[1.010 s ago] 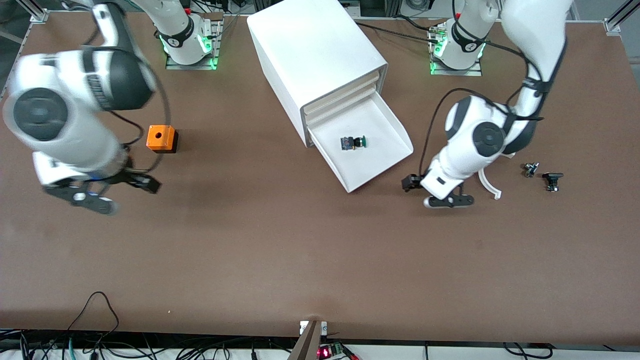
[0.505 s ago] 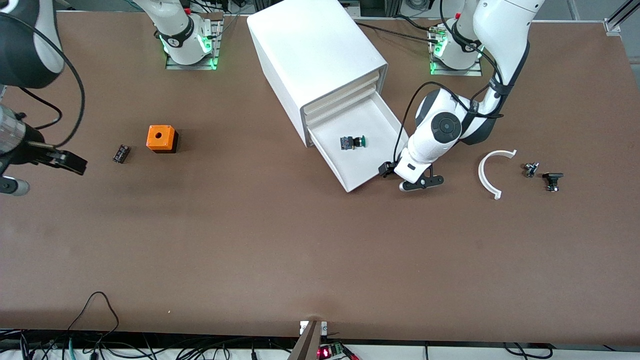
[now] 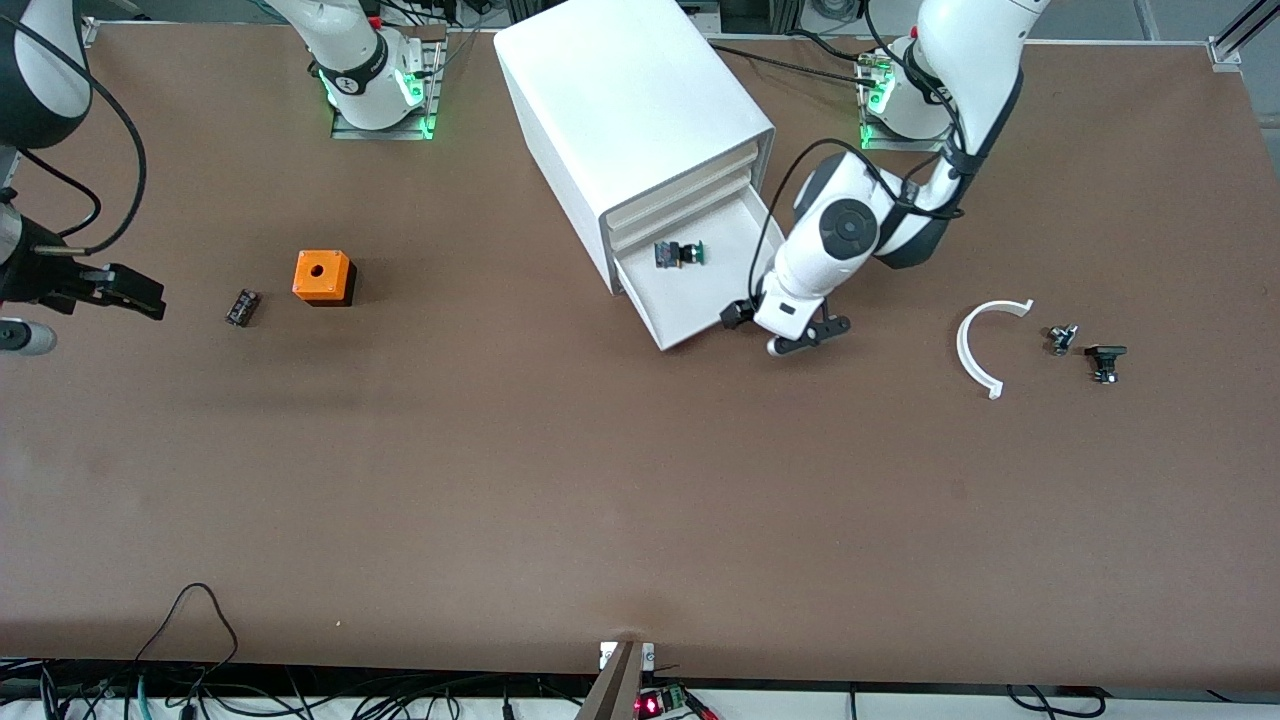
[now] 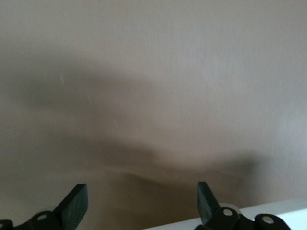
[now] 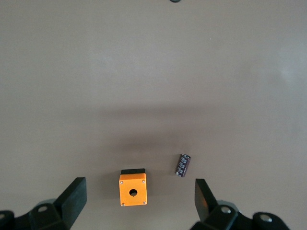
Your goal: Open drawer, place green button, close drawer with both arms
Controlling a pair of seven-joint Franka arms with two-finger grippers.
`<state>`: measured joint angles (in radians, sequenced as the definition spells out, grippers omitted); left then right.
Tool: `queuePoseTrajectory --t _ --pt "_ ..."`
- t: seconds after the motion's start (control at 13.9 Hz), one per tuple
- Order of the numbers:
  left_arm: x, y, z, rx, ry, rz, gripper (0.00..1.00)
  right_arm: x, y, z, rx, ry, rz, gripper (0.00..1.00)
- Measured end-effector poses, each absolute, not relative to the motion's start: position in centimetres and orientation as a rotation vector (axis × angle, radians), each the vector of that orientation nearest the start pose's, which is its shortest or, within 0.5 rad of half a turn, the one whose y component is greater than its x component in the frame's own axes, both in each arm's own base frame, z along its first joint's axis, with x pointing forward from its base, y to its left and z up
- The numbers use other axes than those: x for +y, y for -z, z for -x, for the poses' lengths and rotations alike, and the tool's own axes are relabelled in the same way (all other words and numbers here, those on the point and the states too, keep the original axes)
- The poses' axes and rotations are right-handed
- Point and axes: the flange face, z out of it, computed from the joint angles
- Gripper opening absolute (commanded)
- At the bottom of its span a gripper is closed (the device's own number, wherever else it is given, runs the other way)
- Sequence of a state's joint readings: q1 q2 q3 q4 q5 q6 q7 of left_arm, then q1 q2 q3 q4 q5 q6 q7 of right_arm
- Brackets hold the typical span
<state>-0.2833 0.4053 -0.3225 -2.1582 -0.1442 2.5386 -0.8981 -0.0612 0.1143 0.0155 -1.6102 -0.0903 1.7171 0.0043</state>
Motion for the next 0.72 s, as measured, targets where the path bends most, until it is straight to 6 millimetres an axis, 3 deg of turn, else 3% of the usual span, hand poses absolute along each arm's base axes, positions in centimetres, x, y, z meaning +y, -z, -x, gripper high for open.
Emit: queuePoseTrajectory --t 0.14,0.29,0.72 --pt "-34.7 -21.9 -43.7 -0.74 -0.307 3.167 1.0 -4.6 -55.1 -56.6 0.066 0.002 3.221 1.0" --pt "-36.3 -22.5 -41.6 -0.706 -0.361 3.142 1.0 -4.2 -55.6 -54.8 0.058 0.005 3.221 1.0" --pt "-38.6 -23.1 -38.7 -0.597 -0.425 3.131 1.0 -3.9 -55.5 -54.4 0.049 0.002 3.22 1.0"
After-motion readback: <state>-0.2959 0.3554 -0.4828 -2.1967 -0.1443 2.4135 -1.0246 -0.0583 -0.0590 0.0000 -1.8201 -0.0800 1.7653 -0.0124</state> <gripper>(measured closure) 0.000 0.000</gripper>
